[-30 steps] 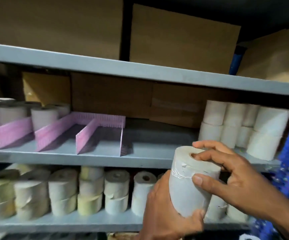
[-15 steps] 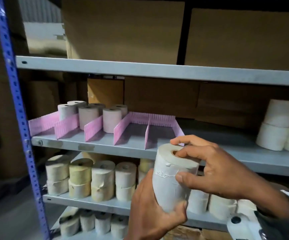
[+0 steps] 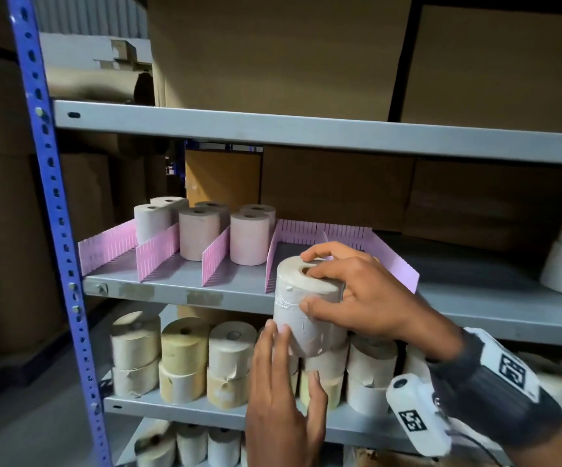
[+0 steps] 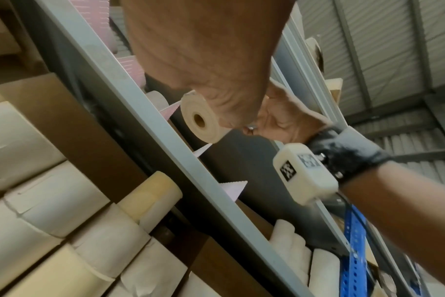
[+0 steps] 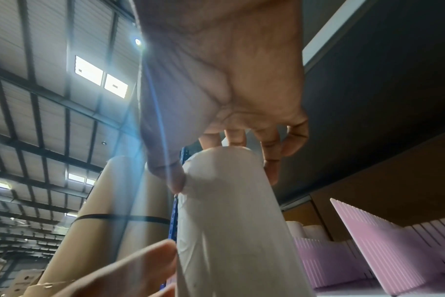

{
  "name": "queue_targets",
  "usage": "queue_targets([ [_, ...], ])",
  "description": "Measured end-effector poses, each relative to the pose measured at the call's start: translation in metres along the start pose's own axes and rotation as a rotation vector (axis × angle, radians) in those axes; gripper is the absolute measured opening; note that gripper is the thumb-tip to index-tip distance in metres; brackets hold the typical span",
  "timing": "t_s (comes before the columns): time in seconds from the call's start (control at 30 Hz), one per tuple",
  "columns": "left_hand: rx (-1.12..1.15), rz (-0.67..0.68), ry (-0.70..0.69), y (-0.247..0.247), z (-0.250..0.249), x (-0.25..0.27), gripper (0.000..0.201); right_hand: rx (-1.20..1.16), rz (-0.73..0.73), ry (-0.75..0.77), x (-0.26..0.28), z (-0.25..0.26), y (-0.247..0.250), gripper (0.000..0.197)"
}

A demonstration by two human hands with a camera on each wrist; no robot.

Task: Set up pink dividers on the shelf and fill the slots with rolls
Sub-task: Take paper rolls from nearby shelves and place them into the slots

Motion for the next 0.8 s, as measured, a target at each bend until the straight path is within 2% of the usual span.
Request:
queue_targets([
  [0.13,-0.128,0.147,-0.106,-0.018,-0.003,0.002,0.059,0.061,-0.011,-0.033,-0.026,-0.01,-0.007,0.056],
  [0.3,-0.217,0.307,-0.062,-0.037,0.003,-0.012,0.071,0.062,0.017,-0.054,-0.051,-0.027,-0.017,0.066],
  [0.37,-0.238,0.353,-0.046,-0.045,0.006,-0.019,0.075,0.069,0.024,-0.064,-0.058,-0.035,-0.019,0.064],
  [0.5,-0.274,0.372,-0.049,-0.061,0.013,-0.028,0.078,0.082,0.055,-0.086,-0.075,-0.052,-0.02,0.052],
  [0.63,-0.328,0.364,-0.046,-0.077,0.021,-0.041,0.08,0.278,0.163,-0.082,-0.102,-0.062,-0.021,0.059],
  [0.73,-0.381,0.402,-0.024,-0.091,0.033,-0.053,0.083,0.383,0.249,-0.054,-0.129,-0.072,-0.023,0.041],
  [0.8,-0.425,0.388,-0.029,-0.1,0.041,-0.059,0.076,0.417,0.307,-0.059,-0.15,-0.083,-0.028,0.038],
])
Point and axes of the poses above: each hand's wrist, its own x-axis away from the middle knuckle, its own y-axis out of the back of the hand, z = x × y, the point moved 5 cm from there along -x, towards the middle knuckle, and after that the axes turned 3 degrees about -z, right-handed, at the moved point
